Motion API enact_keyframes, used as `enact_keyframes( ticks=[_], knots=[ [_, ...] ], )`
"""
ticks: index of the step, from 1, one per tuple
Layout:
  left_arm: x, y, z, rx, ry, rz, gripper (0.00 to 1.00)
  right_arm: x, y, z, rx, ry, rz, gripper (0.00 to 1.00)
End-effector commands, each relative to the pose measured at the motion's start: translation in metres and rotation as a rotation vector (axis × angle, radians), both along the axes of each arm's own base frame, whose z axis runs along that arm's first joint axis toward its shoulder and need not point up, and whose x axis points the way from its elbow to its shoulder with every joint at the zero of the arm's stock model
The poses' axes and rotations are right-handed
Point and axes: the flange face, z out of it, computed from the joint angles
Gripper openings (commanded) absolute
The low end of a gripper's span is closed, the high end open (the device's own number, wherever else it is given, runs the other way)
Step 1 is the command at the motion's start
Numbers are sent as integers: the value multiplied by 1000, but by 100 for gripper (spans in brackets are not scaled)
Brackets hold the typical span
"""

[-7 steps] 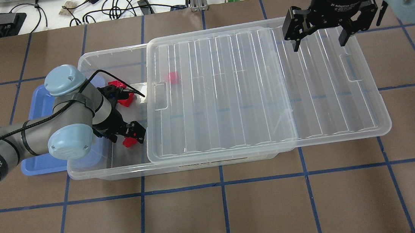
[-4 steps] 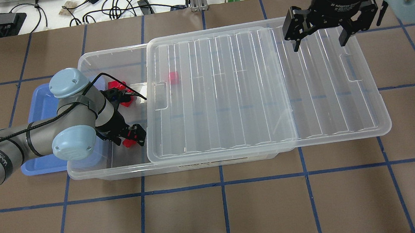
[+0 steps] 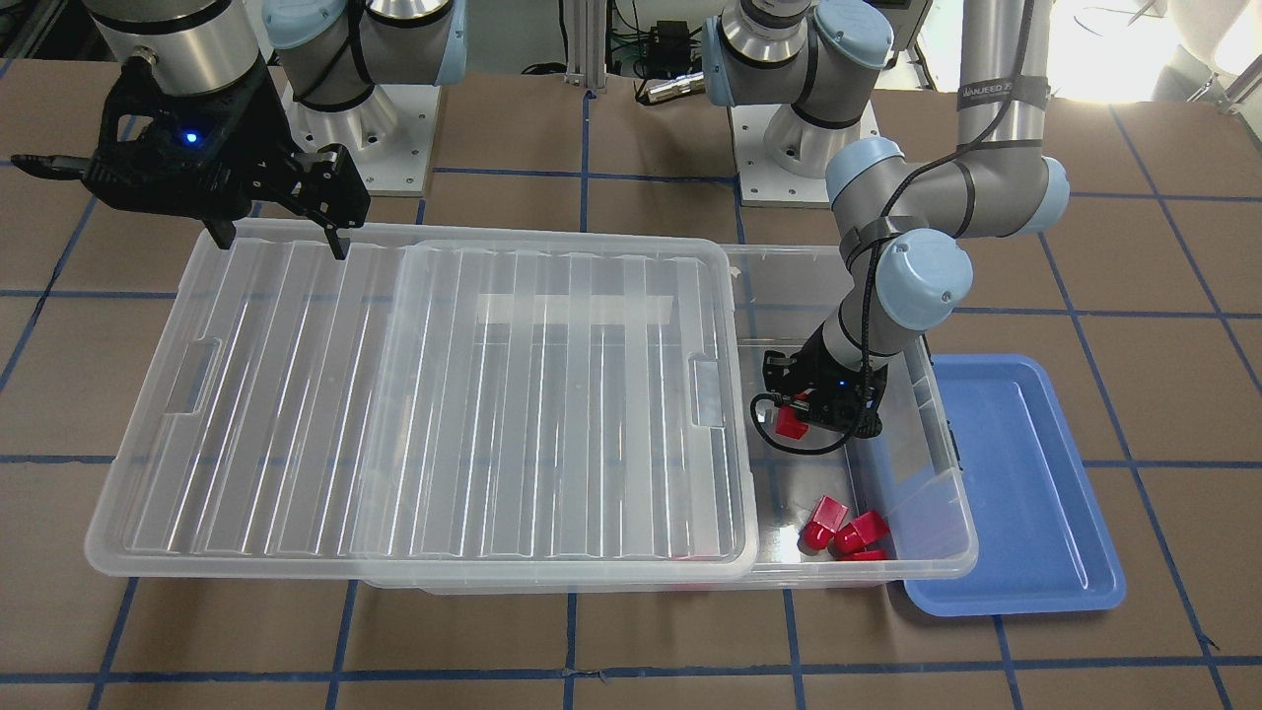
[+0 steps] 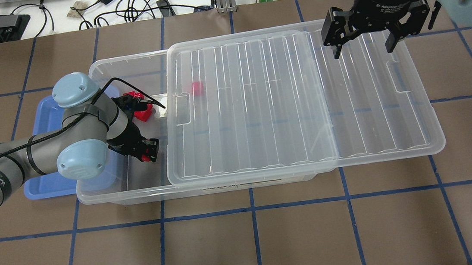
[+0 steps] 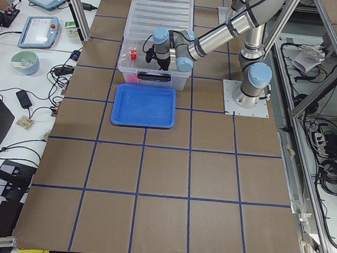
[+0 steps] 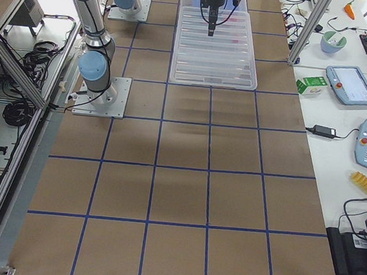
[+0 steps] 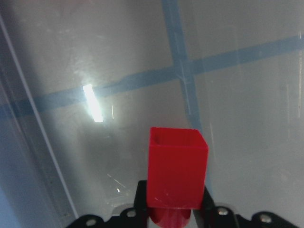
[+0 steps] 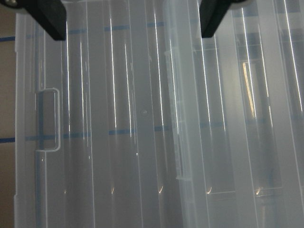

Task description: Place red block in blue tray from box

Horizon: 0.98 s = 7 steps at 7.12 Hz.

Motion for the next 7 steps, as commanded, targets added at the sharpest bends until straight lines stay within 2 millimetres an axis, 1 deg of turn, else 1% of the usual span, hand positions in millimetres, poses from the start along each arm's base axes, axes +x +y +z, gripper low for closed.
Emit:
enact_keyframes(
  ticks=[1, 3, 4, 5, 6, 7],
  knots=[
    [0, -18, 67, -48, -3, 5, 0, 0, -1, -1, 2, 2, 0, 100],
    [8, -30, 146, -29, -9, 19, 0, -1, 0, 0, 2, 0, -1, 100],
    [13, -38, 181, -38, -18, 23, 0, 0, 0, -1, 2, 0, 0, 100],
    [33, -45, 198, -44, -24, 57, 0, 0, 1, 0, 0, -1, 0, 100],
    [74, -49, 201, -47, -45, 110, 0, 0, 1, 1, -1, 0, 0, 100],
    [130, -51, 187, -21, -77, 179, 0, 0, 1, 1, -1, 0, 0, 100]
  ],
)
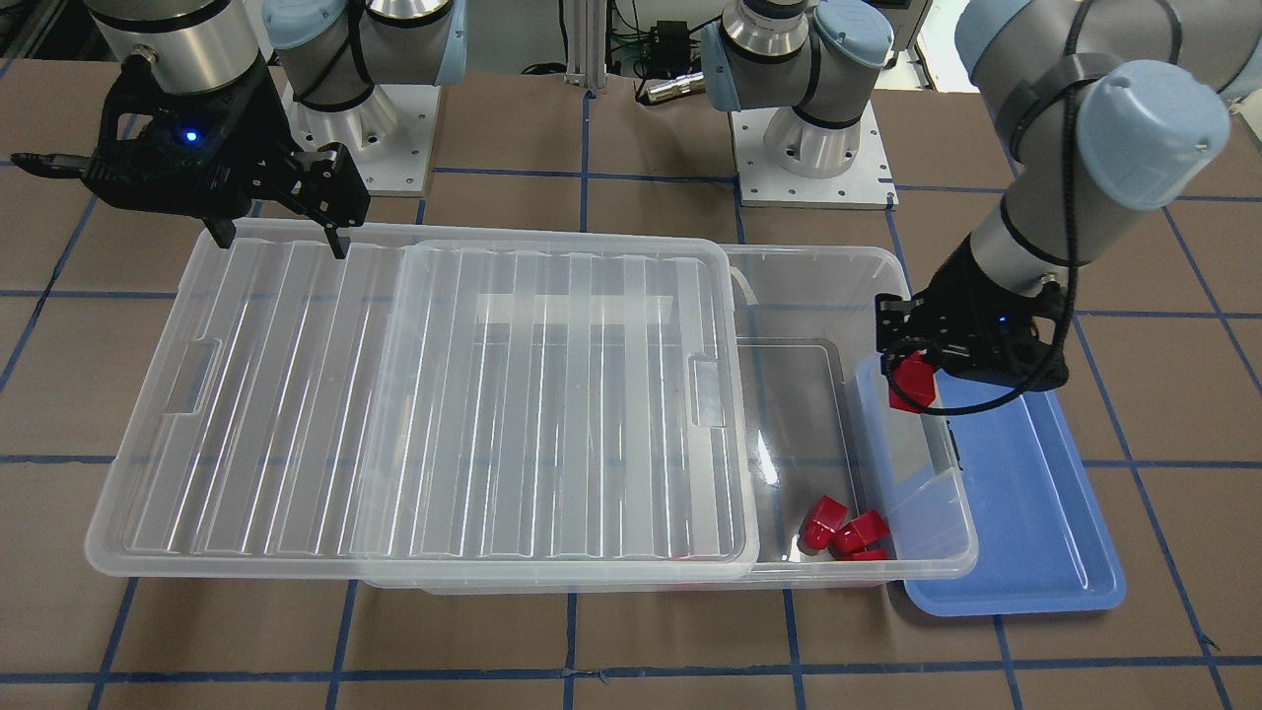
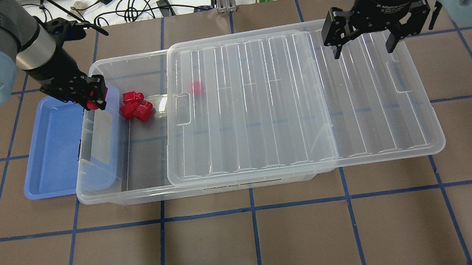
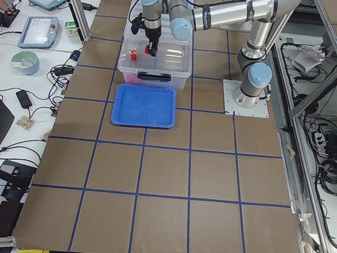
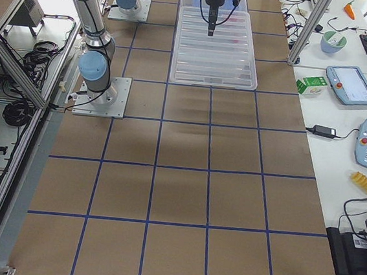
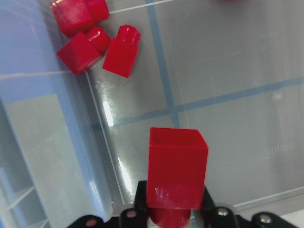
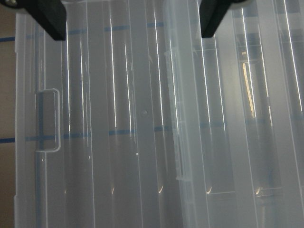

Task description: Place red block in blue tray from box

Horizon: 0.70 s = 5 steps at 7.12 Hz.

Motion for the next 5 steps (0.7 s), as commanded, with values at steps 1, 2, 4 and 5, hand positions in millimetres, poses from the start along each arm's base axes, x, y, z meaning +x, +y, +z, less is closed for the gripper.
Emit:
enact_keyframes(
  ticks=[1, 2, 4, 5],
  knots=[
    [100, -6, -21, 21, -15, 32, 0, -1, 0, 1, -1, 0, -1, 100],
    [126, -12, -42, 18, -15, -27, 0, 1, 0, 1, -2, -6, 0, 100],
    [186, -12, -101, 27, 5, -5, 0, 1, 0, 1, -4, -9, 0, 100],
    [192, -11, -136, 27, 4, -17, 0, 1, -1, 1, -7, -11, -1, 100]
  ],
)
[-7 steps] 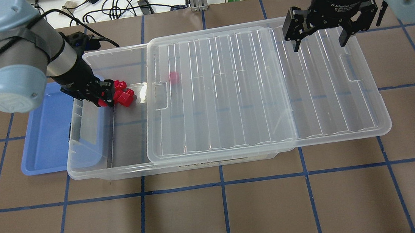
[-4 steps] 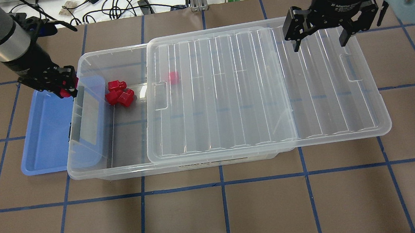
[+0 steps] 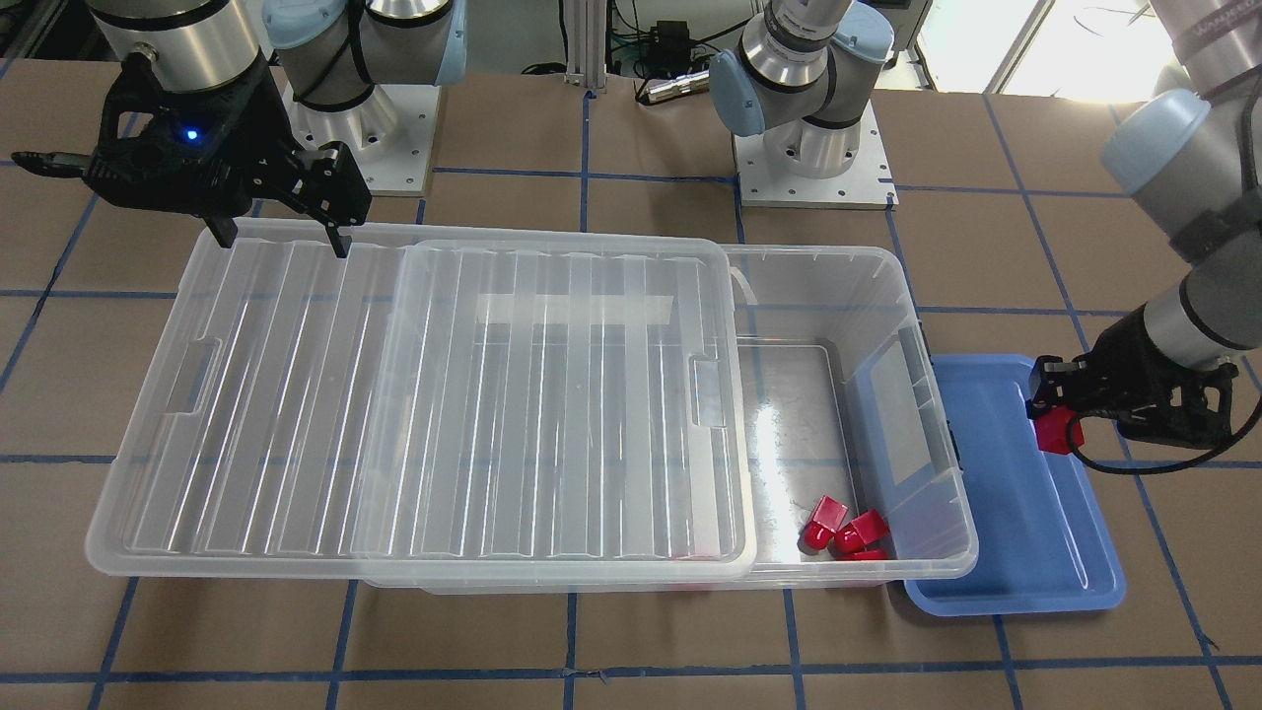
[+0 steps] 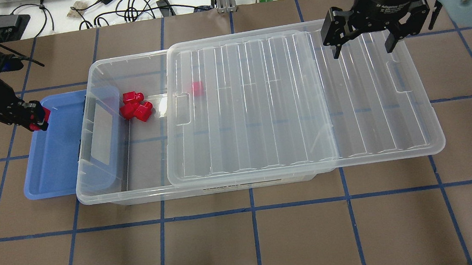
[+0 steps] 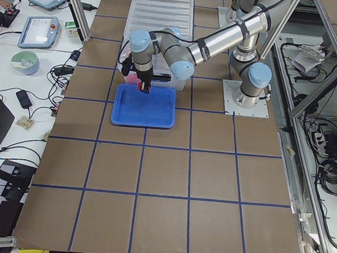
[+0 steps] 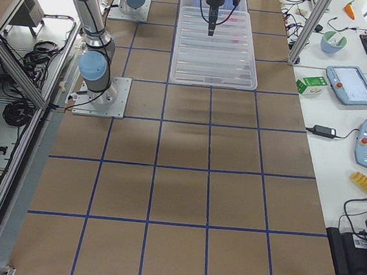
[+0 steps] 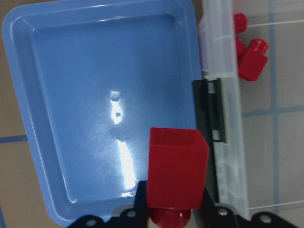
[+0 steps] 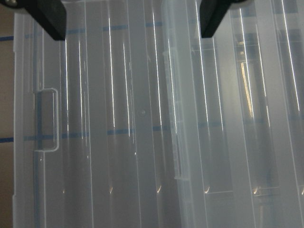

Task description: Place red block in blue tray from box

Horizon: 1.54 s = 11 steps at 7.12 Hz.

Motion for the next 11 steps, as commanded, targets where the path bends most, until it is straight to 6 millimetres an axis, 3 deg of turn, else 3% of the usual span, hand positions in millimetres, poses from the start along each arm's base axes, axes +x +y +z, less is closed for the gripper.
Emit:
enact_keyframes(
  ticks=[1, 3, 4, 5, 6, 7, 8, 9, 10, 11],
  knots=[
    [15, 6, -75, -1, 5, -5, 0, 0, 0, -1, 0, -3, -1, 100],
    [10, 15, -103, -26, -11, -6, 0, -9, -8, 7, -11, 1, -15, 100],
    [10, 15, -104, -28, -11, -8, 17, -33, -22, 7, -6, 14, 7, 100],
    [7, 13, -101, -34, -15, -12, 83, -89, -30, 5, 8, 16, -67, 100],
    [4, 11, -80, -53, -36, -19, 100, -153, -27, 1, 67, 1, -67, 100],
    [0, 12, -57, -44, -31, -22, 100, -204, -23, -7, 99, -15, -17, 100],
    [-2, 12, -24, -38, -24, -20, 100, -237, -20, -20, 109, -29, 25, 100],
    [-9, 15, 21, -23, -9, -15, 100, -248, -16, -40, 141, -49, 50, 100],
    [-60, 7, 71, -17, -27, 9, 100, -249, -16, -65, 131, -43, 61, 100],
    [-132, 5, 116, -43, -51, 31, 100, -250, -18, -98, 144, -42, 61, 100]
  ],
)
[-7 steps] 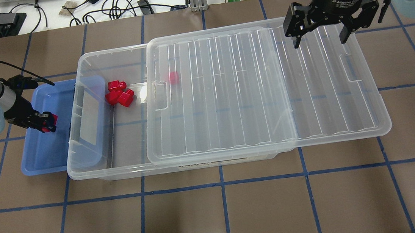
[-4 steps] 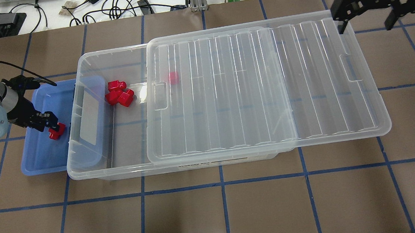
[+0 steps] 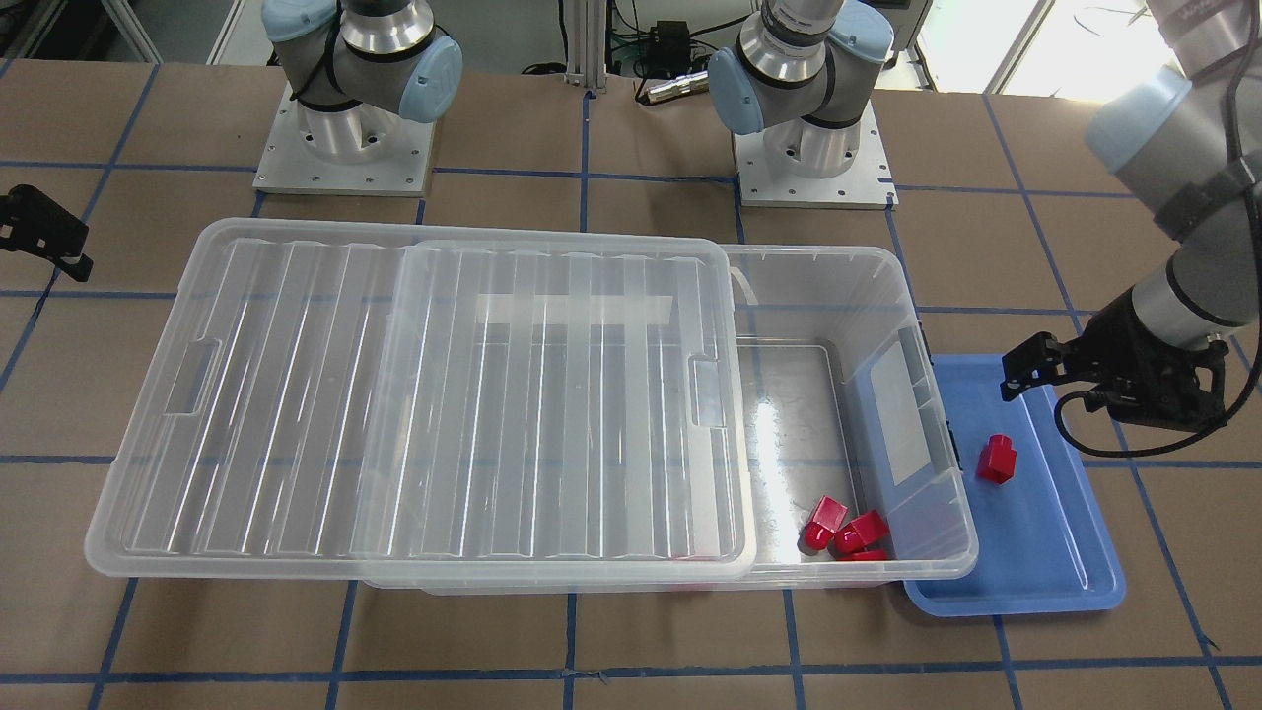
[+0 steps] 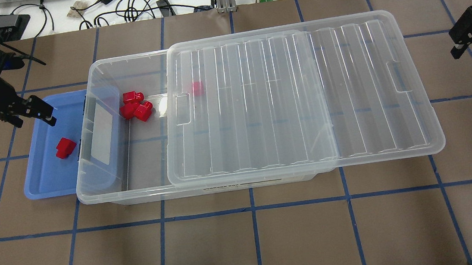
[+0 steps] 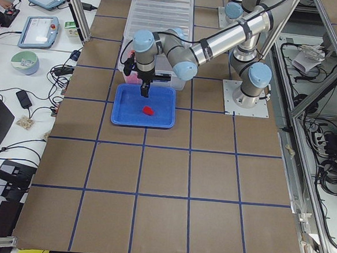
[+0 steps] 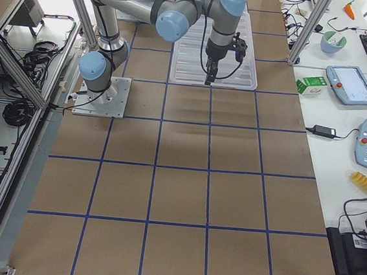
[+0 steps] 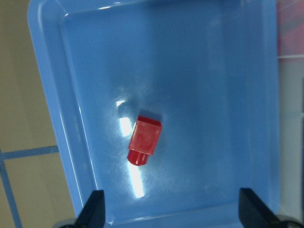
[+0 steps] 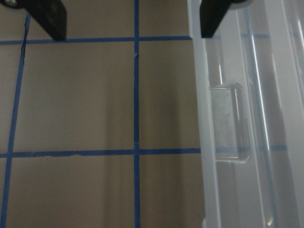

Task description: Place red block in blue tray from box

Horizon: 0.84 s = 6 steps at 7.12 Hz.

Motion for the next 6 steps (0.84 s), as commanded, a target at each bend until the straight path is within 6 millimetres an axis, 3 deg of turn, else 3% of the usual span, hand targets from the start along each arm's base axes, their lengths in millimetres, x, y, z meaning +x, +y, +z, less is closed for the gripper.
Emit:
enact_keyframes(
  ticks=[1, 2, 3, 4, 6],
  knots=[
    [-130, 11, 92, -12, -68, 9, 100, -1, 4, -67, 18, -8, 6, 100],
    [-162, 25, 117, -25, -79, -12, 100, -2, 4, -81, 15, 0, 8, 100],
    [-175, 37, 134, -30, -74, -26, 100, -2, 4, -84, 4, 9, 11, 100],
    [-188, 44, 134, -26, -59, -26, 100, -3, 3, -88, 7, 6, 6, 100],
    [-234, 59, 147, -61, -49, -50, 100, 3, 0, -98, 21, -18, 2, 100]
  ],
)
